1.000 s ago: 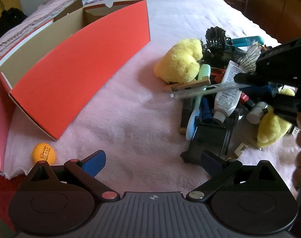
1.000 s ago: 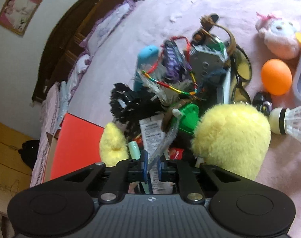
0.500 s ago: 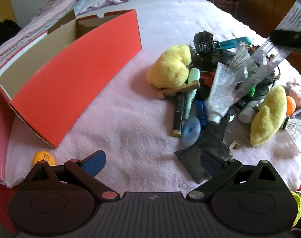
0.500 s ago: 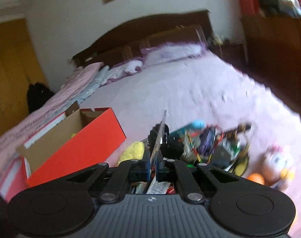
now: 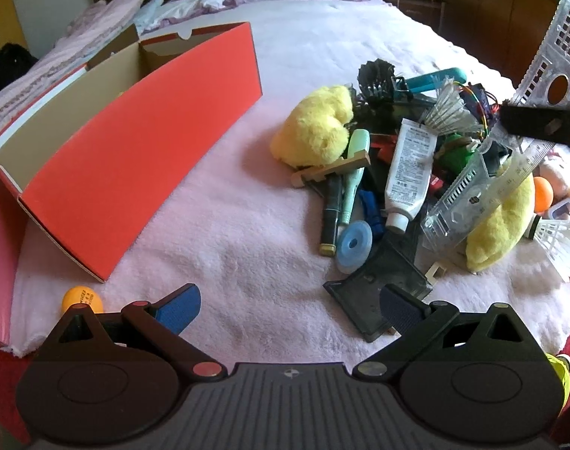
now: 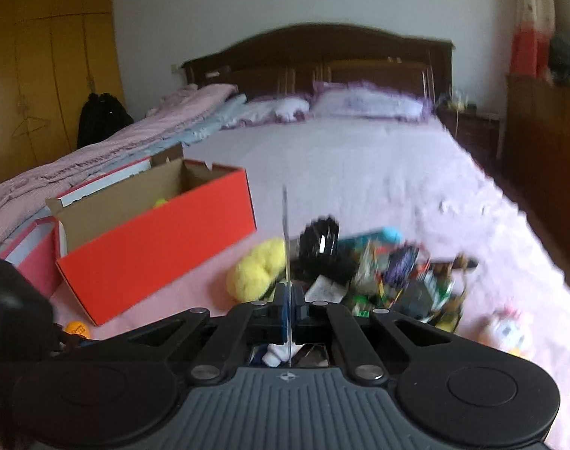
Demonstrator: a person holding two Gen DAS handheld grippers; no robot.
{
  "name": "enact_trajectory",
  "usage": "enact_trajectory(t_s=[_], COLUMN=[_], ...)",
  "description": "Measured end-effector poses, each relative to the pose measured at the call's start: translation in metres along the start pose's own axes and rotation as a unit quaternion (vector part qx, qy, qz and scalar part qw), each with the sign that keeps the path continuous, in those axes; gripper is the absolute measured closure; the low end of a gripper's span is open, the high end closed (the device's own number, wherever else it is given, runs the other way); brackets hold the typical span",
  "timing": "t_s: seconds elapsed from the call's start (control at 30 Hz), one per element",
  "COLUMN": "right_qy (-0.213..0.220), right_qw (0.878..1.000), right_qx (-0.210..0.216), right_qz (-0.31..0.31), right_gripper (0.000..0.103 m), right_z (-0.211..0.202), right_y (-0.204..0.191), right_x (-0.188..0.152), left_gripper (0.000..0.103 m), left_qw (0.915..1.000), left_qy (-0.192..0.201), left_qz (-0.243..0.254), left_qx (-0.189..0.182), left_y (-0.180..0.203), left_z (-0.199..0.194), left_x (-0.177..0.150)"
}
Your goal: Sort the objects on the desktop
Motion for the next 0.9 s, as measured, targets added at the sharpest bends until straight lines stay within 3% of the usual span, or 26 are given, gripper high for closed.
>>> enact_trajectory(t_s=[0.17,0.27,0.33,0.47,0.67,0.9], right_qy=[-0.017,-0.001,0.012,0.016,0.014,0.009], right_qw=[0.999,0.999,0.999,0.999,0.998,0.998], right_qx=[-0.008,-0.015,-0.030,-0.039,-0.044,-0.034], right_qz=[0.037,0.039,0.020,0.030,0.042,0.061], right_gripper=[0.101,0.101,0.100,0.100,0.099,0.098], right_z=[0.027,0.020,0.009,-0.012,-0.034,-0.033], right_y=[0.017,0.026,0.033,0.052,0.073,0.083], right_x=[-0.017,-0.008,0.000,0.005,-0.008,-0.018], left_gripper=[0.004,0.023,0.045,0.071,0.074,0.074], left_qw=[0.9998,0.9978,0.9934,0.9750,0.9499,0.9588], left_qy=[0.016,0.050,0.066,0.061,0.041,0.005], left_qz=[0.008,0.026,0.018,-0.028,-0.063,-0.104], left_qx=[-0.005,-0.035,-0.092,-0.212,-0.303,-0.264], left_y=[0.002,0.014,0.028,0.056,0.086,0.084], left_z=[-0.003,-0.010,-0.011,0.000,0.020,0.043], left_x=[0.003,0.011,0.019,0.031,0.039,0.033])
Point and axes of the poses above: each gripper's, at about its wrist camera, not at the fingertips, and z roughly the way its jaws point, y to its right, x to its top, the point moved 10 cm from there along z, roughly the way its jaws point, and after that the axes turned 12 degrees about z, right-handed, at the moved point
